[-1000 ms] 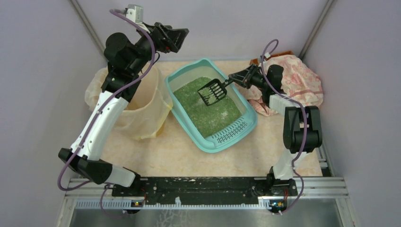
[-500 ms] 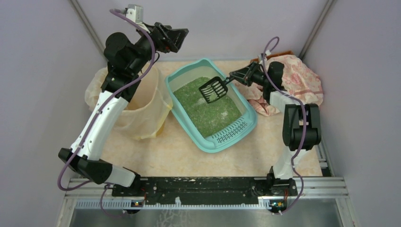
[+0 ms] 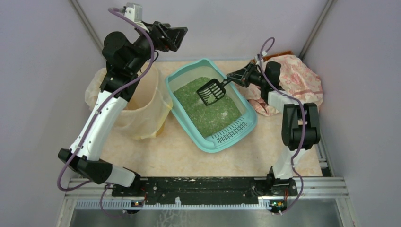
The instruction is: Clean the litter box
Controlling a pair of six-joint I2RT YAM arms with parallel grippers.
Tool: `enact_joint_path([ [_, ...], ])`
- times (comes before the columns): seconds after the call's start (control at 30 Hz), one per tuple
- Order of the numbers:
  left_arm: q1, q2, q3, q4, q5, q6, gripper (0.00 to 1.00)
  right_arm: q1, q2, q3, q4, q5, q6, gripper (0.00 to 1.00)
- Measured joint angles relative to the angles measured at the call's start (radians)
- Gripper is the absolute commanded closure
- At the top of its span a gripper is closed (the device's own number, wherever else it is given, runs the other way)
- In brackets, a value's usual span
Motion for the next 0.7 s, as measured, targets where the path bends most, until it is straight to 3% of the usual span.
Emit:
enact_joint_path([
  [0.17, 0.000, 0.001, 0.003, -0.005, -0.005, 0.019, 0.06, -0.034, 0.000, -0.013, 0.063, 0.001, 0.082, 1.00],
  [0.3, 0.000, 0.001, 0.004, -0.006, -0.015, 0.034, 0.05, -0.045, 0.000, 0.048, -0.079, 0.032, 0.044, 1.00],
  [0.47, 0.000, 0.009, 0.019, -0.009, -0.022, 0.045, 0.04, 0.022, 0.000, 0.211, -0.217, 0.102, 0.027, 1.00],
  [0.7, 0.000, 0.010, 0.021, -0.011, -0.024, 0.045, 0.04, 0.128, 0.007, 0.388, -0.279, 0.149, 0.055, 1.00],
])
